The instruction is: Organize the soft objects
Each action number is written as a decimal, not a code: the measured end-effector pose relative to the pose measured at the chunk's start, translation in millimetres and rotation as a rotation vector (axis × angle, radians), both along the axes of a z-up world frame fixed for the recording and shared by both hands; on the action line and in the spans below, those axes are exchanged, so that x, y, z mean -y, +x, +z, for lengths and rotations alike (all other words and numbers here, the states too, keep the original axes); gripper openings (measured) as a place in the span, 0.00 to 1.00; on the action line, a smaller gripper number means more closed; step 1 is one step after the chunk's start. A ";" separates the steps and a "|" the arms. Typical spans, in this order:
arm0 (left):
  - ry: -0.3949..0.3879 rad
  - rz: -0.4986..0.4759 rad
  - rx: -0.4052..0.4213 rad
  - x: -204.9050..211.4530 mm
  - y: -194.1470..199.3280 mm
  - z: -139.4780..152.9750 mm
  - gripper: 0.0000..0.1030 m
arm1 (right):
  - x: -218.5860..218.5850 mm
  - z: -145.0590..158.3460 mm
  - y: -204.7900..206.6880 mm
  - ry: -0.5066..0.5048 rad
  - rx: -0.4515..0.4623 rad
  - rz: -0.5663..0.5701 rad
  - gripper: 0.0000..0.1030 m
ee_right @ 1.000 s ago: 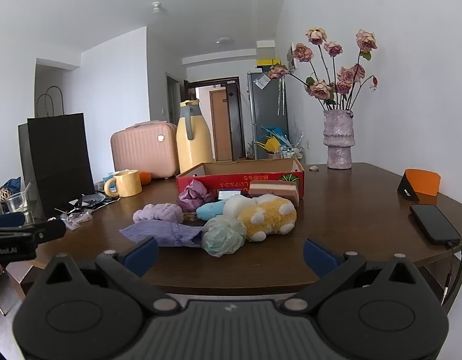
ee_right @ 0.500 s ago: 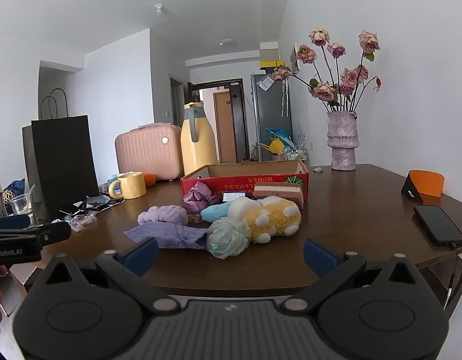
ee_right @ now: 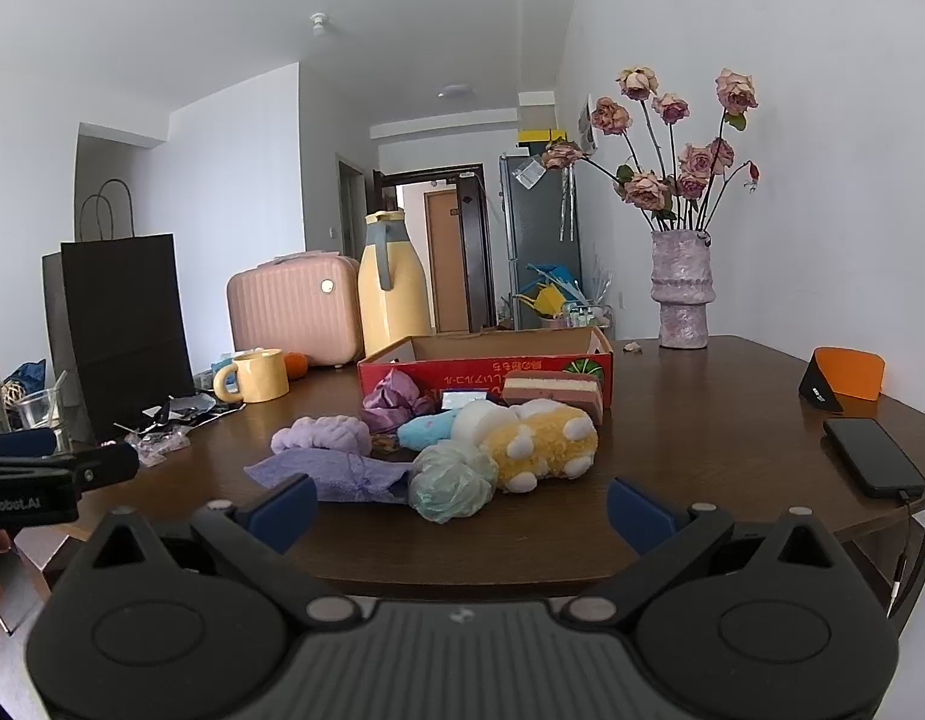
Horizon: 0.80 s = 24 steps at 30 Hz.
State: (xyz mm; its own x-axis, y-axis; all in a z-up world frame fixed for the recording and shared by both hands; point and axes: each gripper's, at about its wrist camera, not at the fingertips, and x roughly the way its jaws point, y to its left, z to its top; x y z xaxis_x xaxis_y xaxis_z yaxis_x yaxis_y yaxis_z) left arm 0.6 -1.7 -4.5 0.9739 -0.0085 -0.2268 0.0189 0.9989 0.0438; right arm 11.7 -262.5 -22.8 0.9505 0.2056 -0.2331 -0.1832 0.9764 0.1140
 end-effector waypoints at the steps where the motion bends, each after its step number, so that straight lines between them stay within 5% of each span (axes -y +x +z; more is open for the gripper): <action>1: 0.000 0.000 0.000 0.1 0.2 0.3 1.00 | 0.0 -0.3 0.2 0.000 0.000 -0.001 1.00; 15: 0.014 0.017 -0.012 -0.6 47.0 -4.0 1.00 | -13.1 -10.2 45.4 -0.010 -0.051 0.051 1.00; 18: -0.030 0.024 -0.083 -8.2 73.6 -7.4 1.00 | -16.6 -7.1 66.2 0.038 -0.085 0.105 1.00; 22: -0.114 -0.018 -0.142 -20.4 104.7 -10.3 0.93 | -30.3 -1.6 94.2 0.048 -0.094 0.153 0.86; 24: -0.138 -0.037 -0.149 -23.4 121.0 -11.0 0.80 | -41.2 -0.8 109.5 0.030 -0.105 0.174 0.78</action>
